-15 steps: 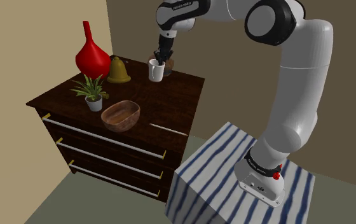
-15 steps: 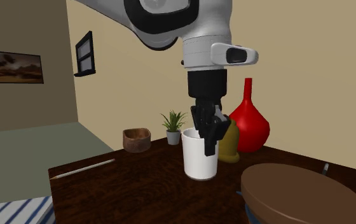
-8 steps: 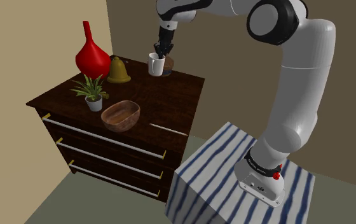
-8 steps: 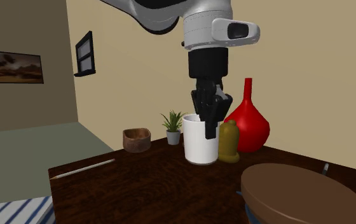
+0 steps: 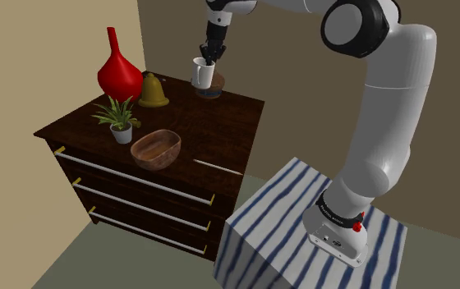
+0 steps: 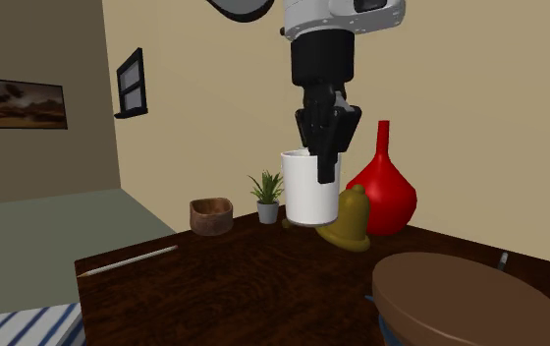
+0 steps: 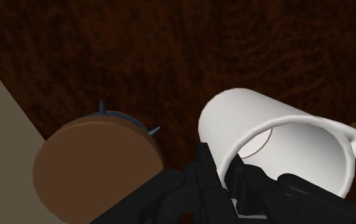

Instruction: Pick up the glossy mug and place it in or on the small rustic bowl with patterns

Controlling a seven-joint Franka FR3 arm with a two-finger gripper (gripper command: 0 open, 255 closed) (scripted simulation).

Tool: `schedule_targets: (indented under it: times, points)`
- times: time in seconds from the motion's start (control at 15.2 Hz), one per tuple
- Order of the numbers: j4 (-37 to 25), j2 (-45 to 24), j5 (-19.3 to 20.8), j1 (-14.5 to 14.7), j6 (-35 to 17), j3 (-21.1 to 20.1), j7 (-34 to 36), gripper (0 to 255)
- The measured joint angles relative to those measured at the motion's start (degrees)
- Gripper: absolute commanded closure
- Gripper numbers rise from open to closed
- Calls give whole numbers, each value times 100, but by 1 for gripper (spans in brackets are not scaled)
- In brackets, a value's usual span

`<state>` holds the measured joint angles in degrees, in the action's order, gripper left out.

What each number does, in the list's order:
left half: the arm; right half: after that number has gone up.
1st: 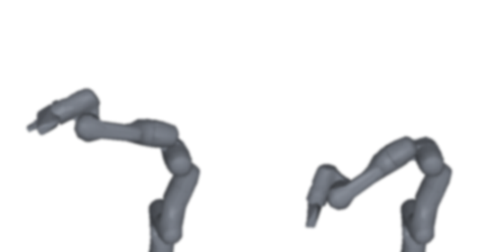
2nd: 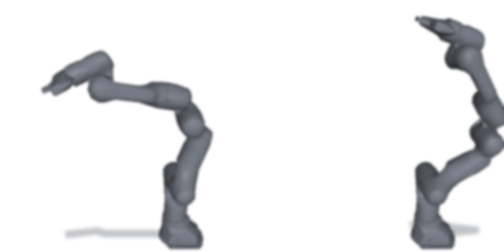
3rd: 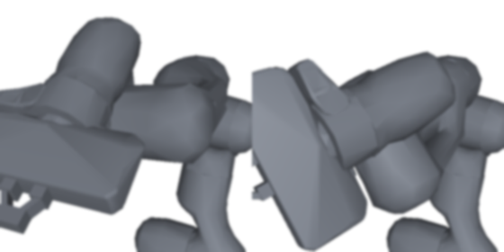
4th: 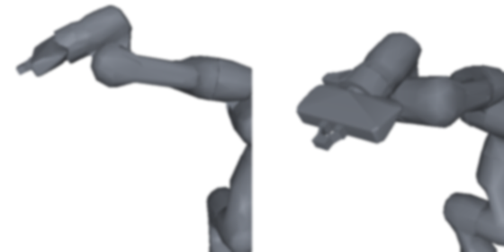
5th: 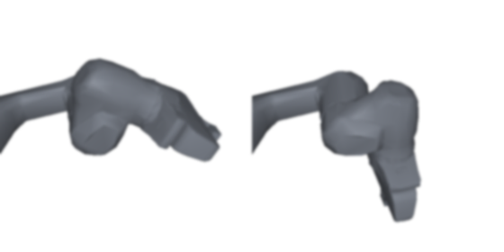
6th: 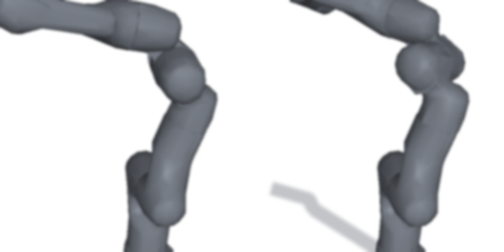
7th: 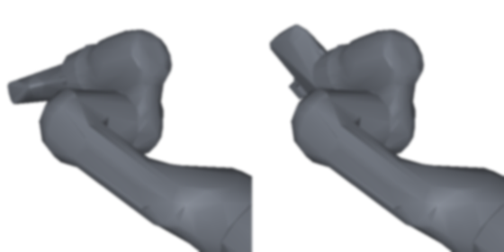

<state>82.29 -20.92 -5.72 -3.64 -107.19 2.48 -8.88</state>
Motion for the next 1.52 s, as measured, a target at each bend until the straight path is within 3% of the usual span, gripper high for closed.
schedule_targets:
  times: [0.26, 0.79, 1.52]
  points:
    - [-159, 59, 19, 46, 212, -16, 85, 255]
    - [982, 976, 167, 600, -71, -285, 898, 255]
    - [1747, 1688, 330, 1381, -205, -867, 2297, 255]
